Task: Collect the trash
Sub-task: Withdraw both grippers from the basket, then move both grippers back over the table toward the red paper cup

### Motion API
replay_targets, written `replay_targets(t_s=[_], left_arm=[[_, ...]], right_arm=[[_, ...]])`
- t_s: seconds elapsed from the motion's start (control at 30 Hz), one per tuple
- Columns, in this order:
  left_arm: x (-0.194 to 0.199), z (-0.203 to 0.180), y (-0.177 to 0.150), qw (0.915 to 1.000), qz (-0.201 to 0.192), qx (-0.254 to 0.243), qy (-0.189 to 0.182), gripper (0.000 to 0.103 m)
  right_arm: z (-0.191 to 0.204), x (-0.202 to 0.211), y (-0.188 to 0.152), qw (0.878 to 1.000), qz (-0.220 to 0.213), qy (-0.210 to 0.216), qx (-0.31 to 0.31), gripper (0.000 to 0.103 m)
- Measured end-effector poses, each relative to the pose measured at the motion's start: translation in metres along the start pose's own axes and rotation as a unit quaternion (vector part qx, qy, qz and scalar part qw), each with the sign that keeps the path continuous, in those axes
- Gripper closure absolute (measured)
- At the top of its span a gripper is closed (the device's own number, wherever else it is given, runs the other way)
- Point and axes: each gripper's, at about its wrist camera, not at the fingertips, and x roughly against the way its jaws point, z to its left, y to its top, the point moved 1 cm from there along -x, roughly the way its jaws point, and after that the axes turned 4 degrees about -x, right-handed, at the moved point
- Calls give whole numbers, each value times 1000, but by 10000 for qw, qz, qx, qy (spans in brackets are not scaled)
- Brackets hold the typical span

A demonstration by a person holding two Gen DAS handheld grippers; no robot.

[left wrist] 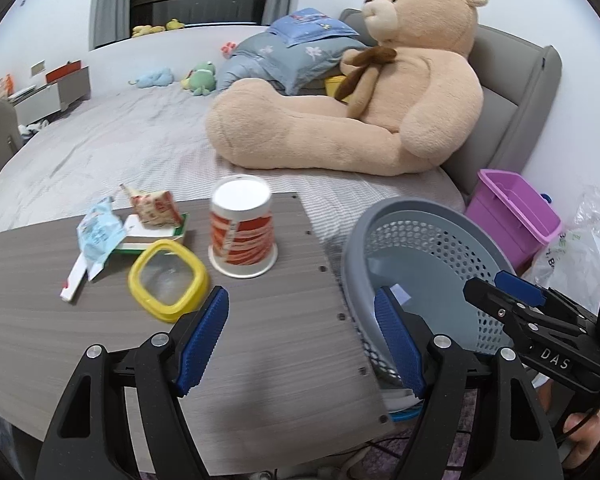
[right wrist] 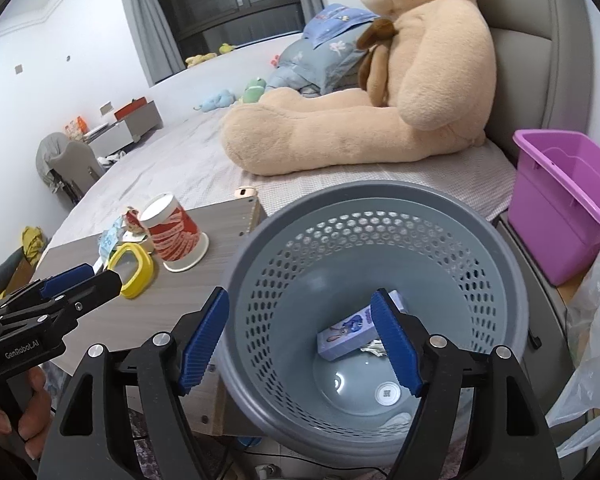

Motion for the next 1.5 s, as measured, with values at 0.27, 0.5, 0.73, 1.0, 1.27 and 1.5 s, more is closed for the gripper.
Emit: replay_targets(t_s=[0.27,0.5,0.73,1.0,1.27,1.5], left_arm=[[15,45,-9,9989,-102,361,274,31],[25,80,-14,9966,-214,646,468,31],[32,104,-14,9945,-322,777,628,31],[36,131,-19,9915,-361,980,781,31],[38,149,-24,9886,-373,1125,931,31],[36,161,-27,9867,-318,1228,1011,31]], right_arm=[[40,-10,4,9993,59,176,320,30],[73,-19,5,9979,111,268,586,29],[98,-25,6,9965,121,297,769,27],[119,-37,11,9946,139,342,965,25],[137,-48,14,9929,152,406,1106,24],[146,-62,17,9919,209,462,1165,23]])
